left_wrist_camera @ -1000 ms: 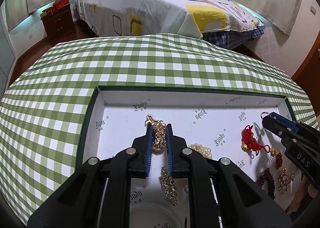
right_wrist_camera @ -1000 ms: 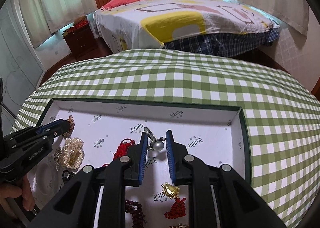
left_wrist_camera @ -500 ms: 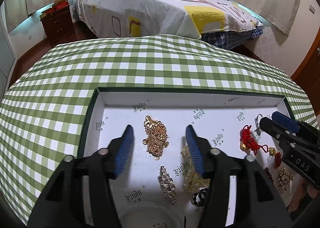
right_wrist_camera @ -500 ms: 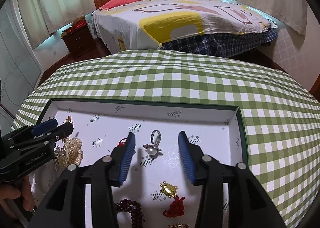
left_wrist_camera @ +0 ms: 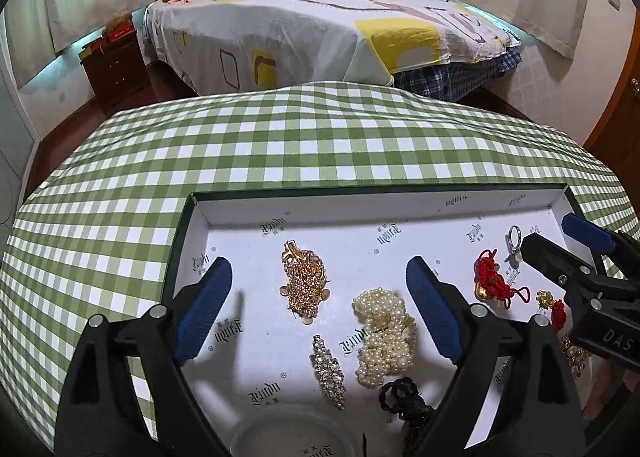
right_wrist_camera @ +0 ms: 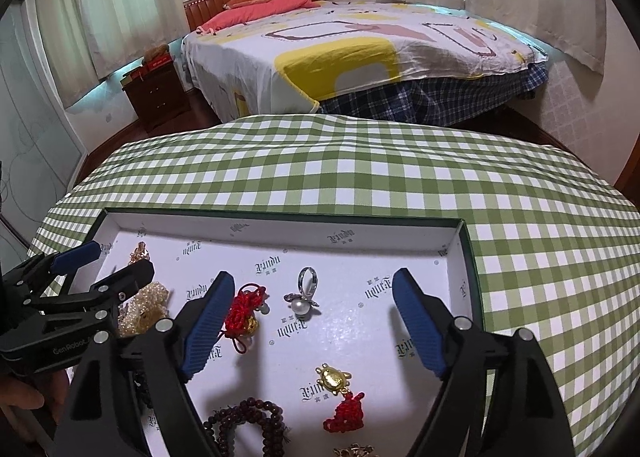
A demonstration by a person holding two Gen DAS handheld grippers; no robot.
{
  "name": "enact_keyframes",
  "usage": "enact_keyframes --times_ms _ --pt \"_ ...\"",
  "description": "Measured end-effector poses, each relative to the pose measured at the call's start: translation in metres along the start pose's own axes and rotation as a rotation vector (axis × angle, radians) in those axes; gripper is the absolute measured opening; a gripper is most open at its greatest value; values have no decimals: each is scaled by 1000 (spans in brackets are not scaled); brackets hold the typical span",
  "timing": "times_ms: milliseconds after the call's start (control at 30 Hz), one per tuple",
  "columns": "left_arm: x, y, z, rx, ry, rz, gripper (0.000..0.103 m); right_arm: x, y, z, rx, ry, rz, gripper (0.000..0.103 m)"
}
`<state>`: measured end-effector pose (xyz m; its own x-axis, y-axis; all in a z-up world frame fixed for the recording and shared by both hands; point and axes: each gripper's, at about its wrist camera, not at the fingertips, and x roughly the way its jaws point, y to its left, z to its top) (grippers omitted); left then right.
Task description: Organize jewelry
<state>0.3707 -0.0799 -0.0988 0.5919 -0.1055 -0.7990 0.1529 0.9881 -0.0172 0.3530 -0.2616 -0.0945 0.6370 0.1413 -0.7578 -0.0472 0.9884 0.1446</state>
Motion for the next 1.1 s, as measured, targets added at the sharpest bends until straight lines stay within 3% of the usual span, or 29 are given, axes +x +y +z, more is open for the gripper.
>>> enact_keyframes --times_ms 267,600,1000,1100 --pt "-12 2 1 -5 -65 42 92 -9 -4 0 21 -37 -3 84" --pt "-31 0 -5 -22 -96 8 93 -22 -3 -7 -4 -49 -49 85" --pt "-102 -3 -43 -38 -161 -33 96 -75 9 -38 -7 -107 -46 85" --pt "-121 -2 -58 -50 -171 -11 98 -90 12 -51 -4 -116 -41 85"
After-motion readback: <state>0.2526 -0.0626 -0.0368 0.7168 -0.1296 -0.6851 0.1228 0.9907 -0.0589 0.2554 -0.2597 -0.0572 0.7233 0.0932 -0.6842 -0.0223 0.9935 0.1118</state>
